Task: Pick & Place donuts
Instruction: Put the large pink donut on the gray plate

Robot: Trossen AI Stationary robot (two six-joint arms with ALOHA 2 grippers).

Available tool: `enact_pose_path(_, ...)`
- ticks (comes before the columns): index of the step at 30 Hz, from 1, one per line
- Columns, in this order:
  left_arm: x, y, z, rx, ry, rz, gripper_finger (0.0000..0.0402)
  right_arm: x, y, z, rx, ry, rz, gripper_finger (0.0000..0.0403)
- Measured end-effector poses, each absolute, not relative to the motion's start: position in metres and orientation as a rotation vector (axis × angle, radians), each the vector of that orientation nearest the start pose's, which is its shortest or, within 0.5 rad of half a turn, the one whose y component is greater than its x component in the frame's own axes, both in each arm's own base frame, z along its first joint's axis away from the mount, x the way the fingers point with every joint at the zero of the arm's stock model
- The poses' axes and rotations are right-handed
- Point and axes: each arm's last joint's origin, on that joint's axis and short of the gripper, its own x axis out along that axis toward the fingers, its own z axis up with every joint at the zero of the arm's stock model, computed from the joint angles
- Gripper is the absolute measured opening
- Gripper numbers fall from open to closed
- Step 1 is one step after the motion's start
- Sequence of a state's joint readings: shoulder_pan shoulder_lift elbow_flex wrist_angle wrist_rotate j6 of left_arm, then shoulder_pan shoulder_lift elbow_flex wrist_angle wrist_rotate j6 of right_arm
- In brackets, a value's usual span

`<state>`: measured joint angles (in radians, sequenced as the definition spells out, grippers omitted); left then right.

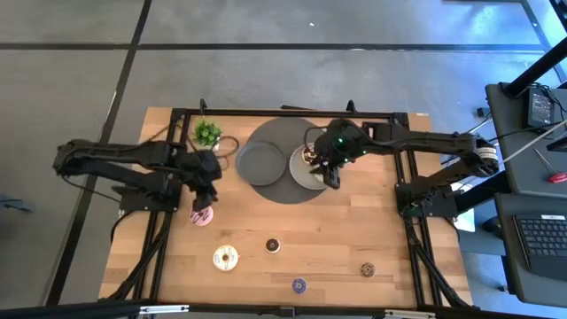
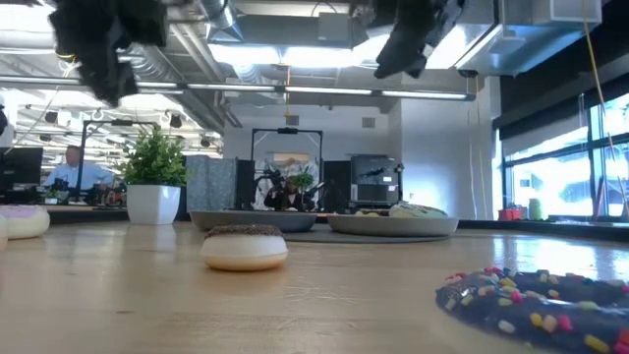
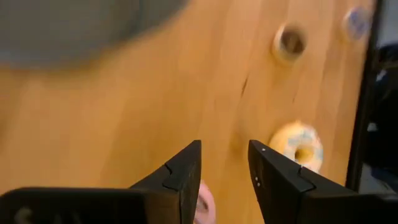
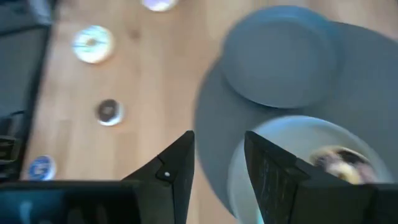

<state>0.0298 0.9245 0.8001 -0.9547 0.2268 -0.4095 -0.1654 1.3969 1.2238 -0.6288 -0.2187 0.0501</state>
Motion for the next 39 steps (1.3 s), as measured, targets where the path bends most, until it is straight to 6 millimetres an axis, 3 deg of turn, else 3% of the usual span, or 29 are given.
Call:
enact_pose_path(7,0.176,-0.031,0.238,-0.469,1.268,-0.002,0.0128,0.253,-0.035,0.266,0.253,0.639,0.05,0.0142)
enact_pose_path(11,0.174,-0.039,0.226,-0.422,1.381,0.179,0.0128,0.237,-0.033,0.256,0.29,0.528,0.021,0.0142)
enact_pose_path(15,0.173,-0.038,0.219,-0.538,1.432,0.398,0.0128,0.23,-0.031,0.252,0.323,0.467,0.018,0.0142)
enact_pose_path(23,0.178,-0.04,0.209,-0.654,1.446,0.539,0.0127,0.228,-0.031,0.251,0.325,0.478,0.017,0.0142)
enact_pose_path(30,0.19,-0.042,0.205,-0.822,1.349,0.648,0.0128,0.228,-0.031,0.251,0.319,0.475,0.018,0.0142)
enact_pose_path(39,0.179,-0.041,0.197,-0.818,1.531,0.785,0.0127,0.228,-0.031,0.251,0.316,0.475,0.018,0.0142)
